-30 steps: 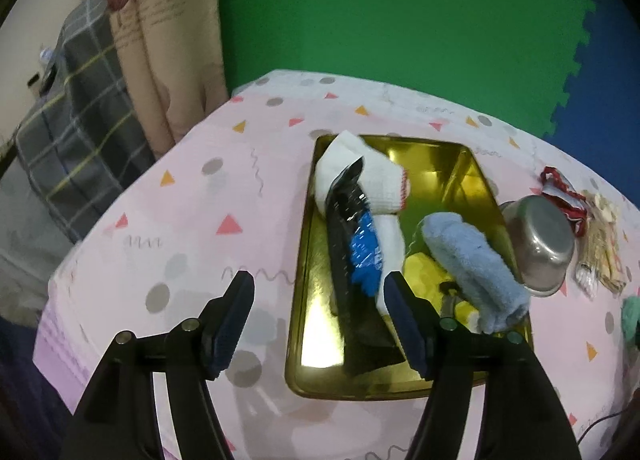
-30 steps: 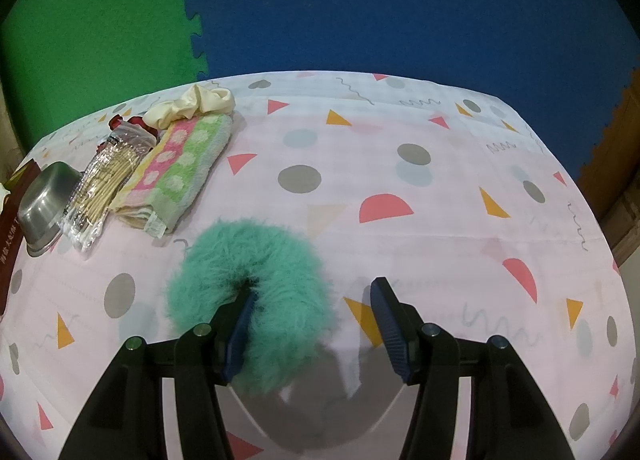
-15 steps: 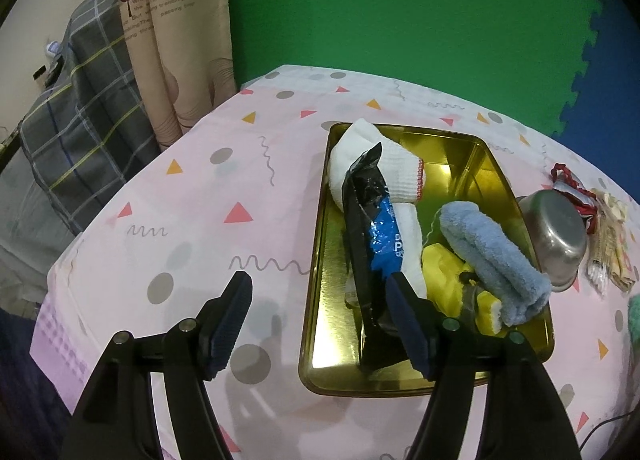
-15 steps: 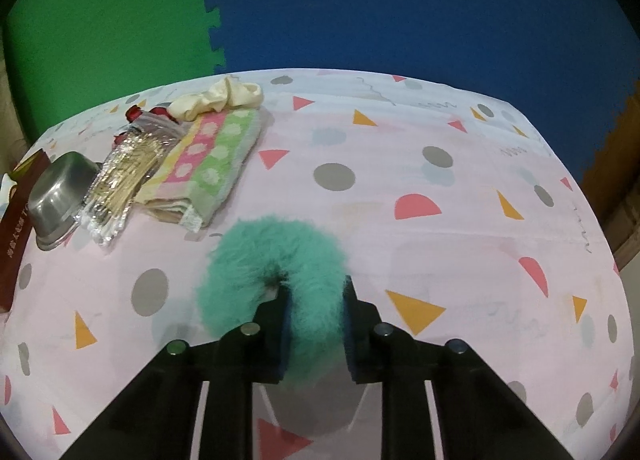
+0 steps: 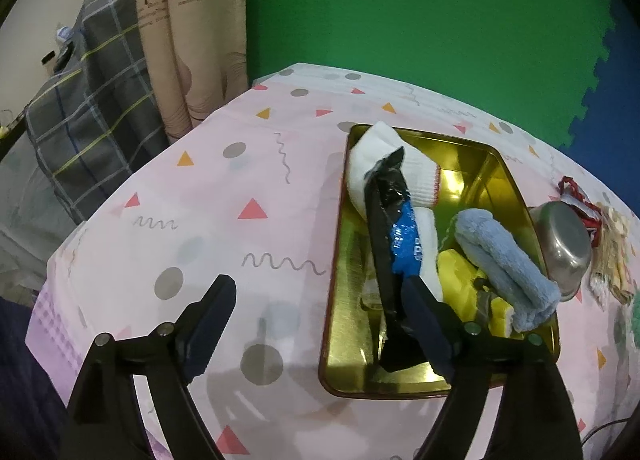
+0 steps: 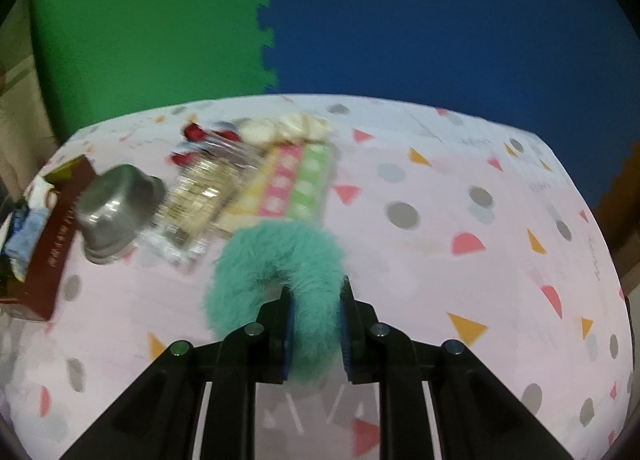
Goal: Organize soft objects
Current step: 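Lower the black packet into the tin and open the left gripper, then carry the teal scrunchie into the gold tin and open the right gripper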
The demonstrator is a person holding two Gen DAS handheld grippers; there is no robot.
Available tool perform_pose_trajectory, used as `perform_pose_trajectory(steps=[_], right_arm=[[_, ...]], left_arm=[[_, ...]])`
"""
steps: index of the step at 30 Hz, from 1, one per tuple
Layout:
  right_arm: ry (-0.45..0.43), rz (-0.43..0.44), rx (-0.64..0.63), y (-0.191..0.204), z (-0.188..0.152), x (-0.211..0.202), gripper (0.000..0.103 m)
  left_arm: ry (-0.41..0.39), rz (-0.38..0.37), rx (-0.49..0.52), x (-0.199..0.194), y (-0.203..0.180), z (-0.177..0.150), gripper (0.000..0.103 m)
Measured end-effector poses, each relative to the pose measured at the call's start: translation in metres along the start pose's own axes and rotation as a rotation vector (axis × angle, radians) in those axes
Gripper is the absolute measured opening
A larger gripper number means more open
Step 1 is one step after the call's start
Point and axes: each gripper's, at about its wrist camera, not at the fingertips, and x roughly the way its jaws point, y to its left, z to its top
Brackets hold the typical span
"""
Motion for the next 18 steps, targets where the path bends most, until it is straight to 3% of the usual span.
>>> perform_pose_trajectory(steps=[8,18], right_arm=[[-0.035,0.143,-0.063,0.063,0.024,-0.014,0.018],[-0.029,0.342,-0.186,0.175,0.045,-0.014,0.018]], left_arm=[[-0.02,0.029,-0.045,-0.002,0.015,0.004,0.085],[-0.028,0.027,-0.093,-0.002,0.032,0.008,0.086]])
